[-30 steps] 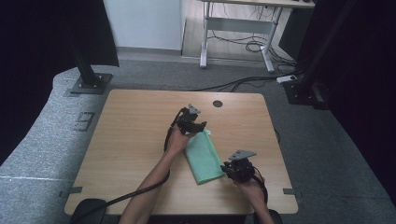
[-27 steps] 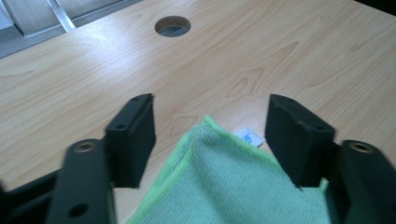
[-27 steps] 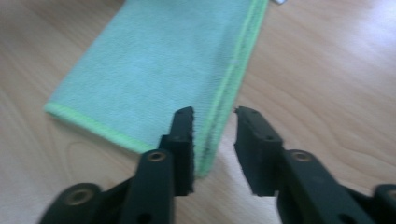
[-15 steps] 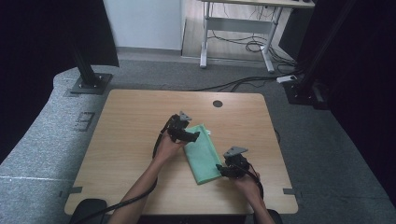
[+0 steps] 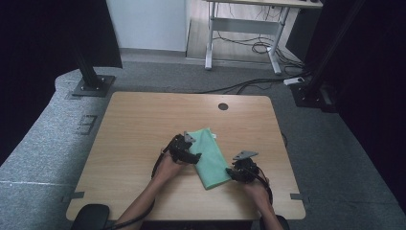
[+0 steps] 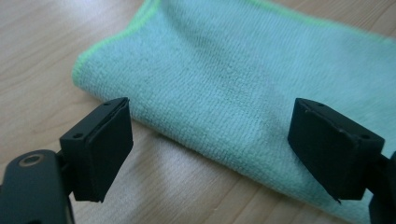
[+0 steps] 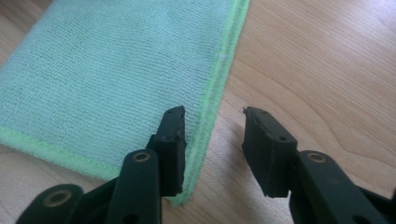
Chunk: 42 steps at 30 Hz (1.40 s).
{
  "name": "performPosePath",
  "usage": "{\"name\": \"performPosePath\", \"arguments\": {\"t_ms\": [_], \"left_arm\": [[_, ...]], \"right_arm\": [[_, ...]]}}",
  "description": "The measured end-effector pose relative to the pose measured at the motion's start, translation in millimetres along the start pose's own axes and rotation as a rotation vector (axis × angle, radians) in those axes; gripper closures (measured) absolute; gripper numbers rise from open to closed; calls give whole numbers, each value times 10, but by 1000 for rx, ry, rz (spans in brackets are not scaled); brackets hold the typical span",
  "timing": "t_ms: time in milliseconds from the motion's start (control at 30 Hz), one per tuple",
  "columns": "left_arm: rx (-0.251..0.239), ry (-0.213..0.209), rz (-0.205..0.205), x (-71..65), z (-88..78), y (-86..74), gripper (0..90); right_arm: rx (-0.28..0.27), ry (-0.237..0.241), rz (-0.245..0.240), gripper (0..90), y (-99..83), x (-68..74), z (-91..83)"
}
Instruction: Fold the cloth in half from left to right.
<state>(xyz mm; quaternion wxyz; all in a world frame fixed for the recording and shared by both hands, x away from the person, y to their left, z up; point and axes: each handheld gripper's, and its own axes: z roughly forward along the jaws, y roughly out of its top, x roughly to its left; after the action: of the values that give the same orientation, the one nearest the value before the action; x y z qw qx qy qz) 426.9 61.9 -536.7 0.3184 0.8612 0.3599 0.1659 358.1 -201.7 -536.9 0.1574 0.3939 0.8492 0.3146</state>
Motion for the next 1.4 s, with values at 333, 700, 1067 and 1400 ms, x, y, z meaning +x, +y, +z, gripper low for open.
{"name": "performPosePath", "arguments": {"t_ms": [333, 700, 1067, 1400], "left_arm": [[-9, -6, -33, 95, 71, -64, 102], [-8, 10, -56, 250, 36, -116, 102], [-6, 17, -87, 394, -15, -188, 100], [-16, 28, -129, 534, -27, -240, 97]], "right_arm": [[-4, 34, -6, 520, -31, 44, -11], [-20, 81, -44, 464, 46, 301, 76], [-31, 104, -68, 416, 143, 461, 177], [-38, 108, -69, 366, 247, 520, 283]]}}
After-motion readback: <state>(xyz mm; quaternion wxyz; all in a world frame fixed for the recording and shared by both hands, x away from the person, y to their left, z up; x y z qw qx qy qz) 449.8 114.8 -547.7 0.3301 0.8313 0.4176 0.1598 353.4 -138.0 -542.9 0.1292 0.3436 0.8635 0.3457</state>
